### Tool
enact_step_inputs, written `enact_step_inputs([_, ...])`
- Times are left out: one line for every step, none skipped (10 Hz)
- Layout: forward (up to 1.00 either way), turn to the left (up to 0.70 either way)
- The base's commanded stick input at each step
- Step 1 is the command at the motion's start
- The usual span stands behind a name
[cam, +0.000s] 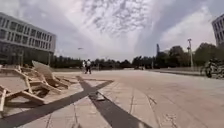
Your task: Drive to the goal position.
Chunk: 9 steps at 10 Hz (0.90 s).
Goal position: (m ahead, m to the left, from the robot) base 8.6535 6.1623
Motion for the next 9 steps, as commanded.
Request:
enact_step_inputs([0.70,0.00])
enact_step_inputs([0.70,0.00])
enact_step_inputs([0.70,0.00])
enact_step_inputs([0.70,0.00])
enact_step_inputs([0.70,0.00])
enact_step_inputs([0.70,0.00])
enact_step_inputs([0.70,0.00])
enact_step_inputs([0.70,0.00])
enact_step_inputs([0.70,0.00])
